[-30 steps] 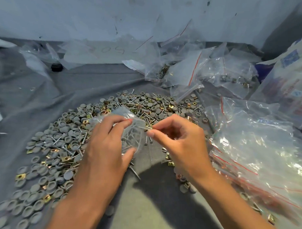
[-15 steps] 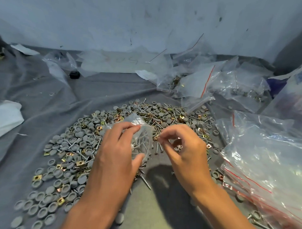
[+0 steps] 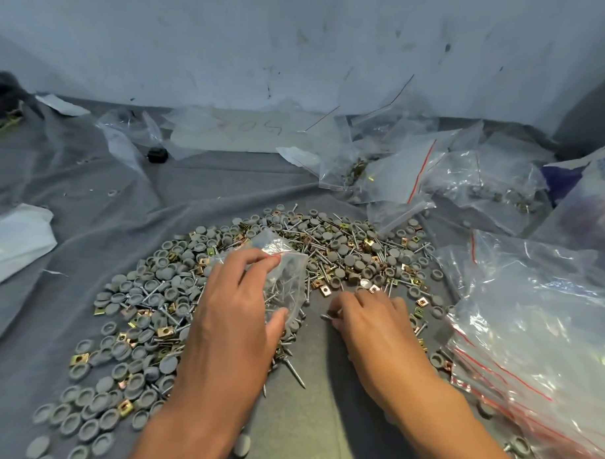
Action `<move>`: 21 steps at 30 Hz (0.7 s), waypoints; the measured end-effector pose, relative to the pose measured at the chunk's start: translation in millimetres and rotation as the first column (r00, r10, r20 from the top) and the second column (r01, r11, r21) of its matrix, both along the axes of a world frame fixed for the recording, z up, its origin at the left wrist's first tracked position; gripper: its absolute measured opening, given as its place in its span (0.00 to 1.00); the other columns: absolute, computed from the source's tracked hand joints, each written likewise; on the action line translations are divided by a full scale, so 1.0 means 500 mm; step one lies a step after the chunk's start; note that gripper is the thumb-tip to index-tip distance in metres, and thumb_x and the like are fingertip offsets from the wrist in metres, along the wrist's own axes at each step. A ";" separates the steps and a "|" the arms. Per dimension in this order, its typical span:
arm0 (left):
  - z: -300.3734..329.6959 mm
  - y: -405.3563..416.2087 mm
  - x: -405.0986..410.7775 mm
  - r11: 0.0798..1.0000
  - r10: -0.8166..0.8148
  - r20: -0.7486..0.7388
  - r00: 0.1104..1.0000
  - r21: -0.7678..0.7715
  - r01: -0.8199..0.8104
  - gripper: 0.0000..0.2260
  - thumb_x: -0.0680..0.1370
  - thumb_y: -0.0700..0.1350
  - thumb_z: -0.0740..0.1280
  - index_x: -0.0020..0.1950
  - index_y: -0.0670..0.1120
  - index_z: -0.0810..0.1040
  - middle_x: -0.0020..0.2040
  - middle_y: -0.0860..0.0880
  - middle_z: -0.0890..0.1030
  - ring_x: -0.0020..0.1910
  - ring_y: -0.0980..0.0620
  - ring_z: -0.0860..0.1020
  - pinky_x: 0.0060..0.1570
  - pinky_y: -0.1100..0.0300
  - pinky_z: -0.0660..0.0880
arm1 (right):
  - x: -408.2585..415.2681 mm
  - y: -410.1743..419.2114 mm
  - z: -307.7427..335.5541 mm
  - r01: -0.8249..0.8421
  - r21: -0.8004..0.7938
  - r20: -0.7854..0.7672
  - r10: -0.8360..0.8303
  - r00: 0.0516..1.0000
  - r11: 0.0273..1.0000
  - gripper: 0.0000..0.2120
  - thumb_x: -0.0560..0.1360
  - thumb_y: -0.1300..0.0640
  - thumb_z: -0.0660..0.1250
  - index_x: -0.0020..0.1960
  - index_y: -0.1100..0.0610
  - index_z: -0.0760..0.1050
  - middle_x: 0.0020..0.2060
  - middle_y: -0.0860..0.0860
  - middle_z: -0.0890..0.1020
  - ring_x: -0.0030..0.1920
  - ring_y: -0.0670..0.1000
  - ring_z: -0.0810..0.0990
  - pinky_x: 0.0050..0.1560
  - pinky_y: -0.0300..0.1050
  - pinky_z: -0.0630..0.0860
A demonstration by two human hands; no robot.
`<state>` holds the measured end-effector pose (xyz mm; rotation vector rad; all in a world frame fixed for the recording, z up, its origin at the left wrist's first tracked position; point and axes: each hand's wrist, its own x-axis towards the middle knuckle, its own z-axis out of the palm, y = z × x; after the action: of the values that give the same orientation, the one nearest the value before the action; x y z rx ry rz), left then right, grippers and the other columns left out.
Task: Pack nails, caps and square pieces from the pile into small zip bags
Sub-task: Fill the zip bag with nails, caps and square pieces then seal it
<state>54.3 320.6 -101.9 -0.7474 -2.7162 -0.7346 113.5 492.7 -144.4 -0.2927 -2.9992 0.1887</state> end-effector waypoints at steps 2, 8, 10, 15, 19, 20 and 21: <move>0.002 0.002 0.002 1.000 -0.001 0.006 1.000 0.000 0.001 0.33 0.66 0.45 0.80 0.70 0.46 0.75 0.63 0.54 0.74 0.61 0.60 0.70 0.68 0.63 0.61 | 0.011 -0.001 0.007 0.012 0.066 0.047 -0.015 0.999 0.998 0.11 0.81 0.58 0.62 0.63 0.52 0.69 0.56 0.50 0.76 0.55 0.54 0.72 0.54 0.50 0.64; 0.008 0.005 0.007 1.000 -0.011 0.021 1.000 -0.023 0.012 0.33 0.67 0.44 0.80 0.70 0.45 0.75 0.64 0.52 0.74 0.62 0.55 0.73 0.68 0.56 0.65 | 0.025 -0.004 0.014 -0.039 0.065 0.050 0.036 0.998 0.997 0.09 0.73 0.59 0.72 0.50 0.52 0.74 0.44 0.49 0.76 0.43 0.51 0.72 0.41 0.44 0.68; 0.009 0.005 0.008 1.000 -0.021 0.021 1.000 -0.018 0.021 0.33 0.67 0.45 0.80 0.70 0.45 0.75 0.63 0.52 0.74 0.61 0.55 0.73 0.68 0.57 0.65 | 0.012 -0.001 0.023 0.010 -0.270 -0.068 -0.029 0.997 0.963 0.03 0.82 0.53 0.64 0.51 0.45 0.71 0.45 0.43 0.76 0.44 0.44 0.73 0.41 0.39 0.70; 0.008 0.006 0.007 0.999 -0.048 0.010 0.999 -0.004 0.048 0.33 0.67 0.44 0.80 0.70 0.45 0.75 0.63 0.53 0.73 0.62 0.55 0.73 0.68 0.58 0.70 | -0.001 -0.016 0.055 -0.291 -0.696 -0.423 -0.046 0.905 0.657 0.11 0.81 0.57 0.67 0.60 0.44 0.78 0.49 0.38 0.83 0.51 0.40 0.82 0.47 0.28 0.73; 0.004 0.005 0.006 0.998 -0.060 0.008 0.998 0.024 0.060 0.33 0.66 0.44 0.81 0.69 0.46 0.76 0.62 0.54 0.72 0.62 0.54 0.73 0.64 0.56 0.74 | -0.009 -0.046 0.053 -0.331 -0.776 -0.460 -0.124 0.879 0.536 0.06 0.79 0.59 0.71 0.50 0.48 0.79 0.41 0.46 0.83 0.40 0.47 0.81 0.40 0.41 0.78; 0.003 0.005 0.006 0.998 -0.062 0.008 0.998 0.024 0.062 0.33 0.66 0.43 0.81 0.70 0.47 0.75 0.62 0.55 0.72 0.62 0.54 0.73 0.64 0.57 0.74 | -0.010 -0.051 0.049 -0.329 -0.780 -0.464 -0.139 0.875 0.532 0.06 0.78 0.60 0.72 0.49 0.49 0.79 0.40 0.46 0.83 0.39 0.47 0.81 0.39 0.40 0.77; 0.002 0.004 0.006 0.998 -0.065 0.007 0.998 0.022 0.065 0.33 0.66 0.43 0.81 0.70 0.47 0.75 0.63 0.55 0.71 0.62 0.55 0.73 0.64 0.58 0.74 | -0.012 -0.055 0.046 -0.326 -0.776 -0.469 -0.148 0.871 0.539 0.07 0.78 0.60 0.72 0.48 0.49 0.79 0.40 0.45 0.83 0.39 0.47 0.82 0.39 0.38 0.77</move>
<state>57.3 322.8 -101.1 -0.8326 -2.6976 -0.7823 107.7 465.5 -121.6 -0.1157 -2.1642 1.5066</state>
